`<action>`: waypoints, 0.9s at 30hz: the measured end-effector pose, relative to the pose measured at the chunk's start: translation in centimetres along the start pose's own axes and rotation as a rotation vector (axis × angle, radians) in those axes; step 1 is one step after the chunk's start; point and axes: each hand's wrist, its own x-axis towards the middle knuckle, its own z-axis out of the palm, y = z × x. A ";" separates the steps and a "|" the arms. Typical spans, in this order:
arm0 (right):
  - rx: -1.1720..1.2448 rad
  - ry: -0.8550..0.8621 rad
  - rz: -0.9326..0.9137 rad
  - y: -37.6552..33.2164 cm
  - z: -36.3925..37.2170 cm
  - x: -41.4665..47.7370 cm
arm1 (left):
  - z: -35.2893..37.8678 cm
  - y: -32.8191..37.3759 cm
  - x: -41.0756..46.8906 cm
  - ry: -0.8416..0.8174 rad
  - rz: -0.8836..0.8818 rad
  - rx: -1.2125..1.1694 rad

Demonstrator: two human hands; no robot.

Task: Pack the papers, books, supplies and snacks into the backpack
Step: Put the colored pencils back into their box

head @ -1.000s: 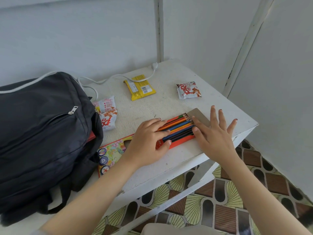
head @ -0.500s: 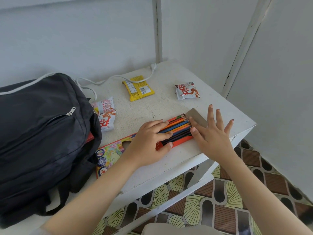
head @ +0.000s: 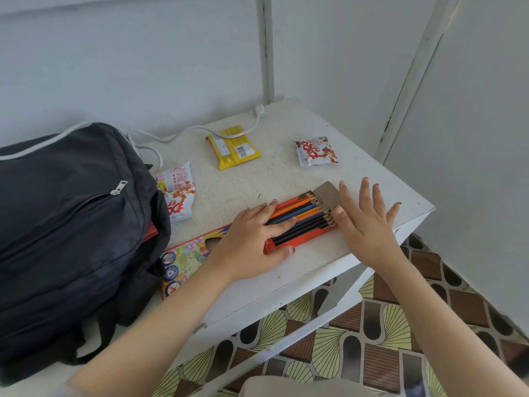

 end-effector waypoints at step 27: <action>0.066 -0.282 -0.439 2.3 -2.0 1.6 | -2.1 -3.7 -4.2 -0.108 -0.051 0.086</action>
